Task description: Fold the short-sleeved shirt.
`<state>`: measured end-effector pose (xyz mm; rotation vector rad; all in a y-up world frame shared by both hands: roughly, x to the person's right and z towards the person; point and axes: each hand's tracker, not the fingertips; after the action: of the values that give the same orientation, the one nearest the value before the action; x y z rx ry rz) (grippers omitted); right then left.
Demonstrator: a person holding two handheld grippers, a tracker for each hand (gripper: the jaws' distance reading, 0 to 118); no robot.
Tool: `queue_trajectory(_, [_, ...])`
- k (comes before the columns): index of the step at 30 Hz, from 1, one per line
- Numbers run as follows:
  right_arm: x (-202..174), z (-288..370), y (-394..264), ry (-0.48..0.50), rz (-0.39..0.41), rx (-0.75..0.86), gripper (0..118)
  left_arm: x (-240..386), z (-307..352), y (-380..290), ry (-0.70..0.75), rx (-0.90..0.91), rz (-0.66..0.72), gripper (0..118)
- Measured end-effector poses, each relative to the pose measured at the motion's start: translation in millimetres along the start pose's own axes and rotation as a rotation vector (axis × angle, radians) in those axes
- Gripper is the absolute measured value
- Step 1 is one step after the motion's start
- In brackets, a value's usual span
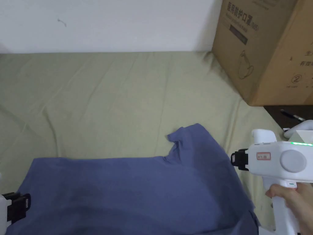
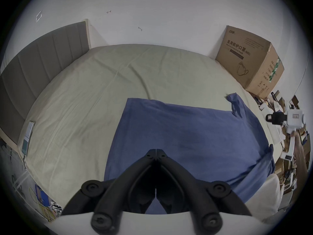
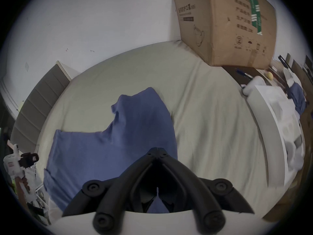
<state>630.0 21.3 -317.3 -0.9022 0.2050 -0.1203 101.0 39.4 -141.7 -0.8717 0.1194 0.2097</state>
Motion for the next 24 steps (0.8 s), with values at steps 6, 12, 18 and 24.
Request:
queue_trajectory(6, [1.5,-71.1,22.8,-0.092,0.099,-0.086,105,-19.7,-25.2,4.7,0.02,-0.033,0.047,0])
queue_trajectory(12, [-2.4,-105.3,17.4,-0.138,0.129,-0.19,53,-26.7,-43.7,-0.1,0.044,-0.081,0.048,0])
queue_trajectory(18, [6.2,-92.5,31.4,-0.073,0.042,-0.191,2,-24.1,-48.3,4.1,0.058,-0.102,0.043,0])
queue_trajectory(24, [-0.8,-74.1,36.3,-0.068,0.091,-0.162,2,-34.4,-71.4,32.0,0.067,-0.132,0.001,73])
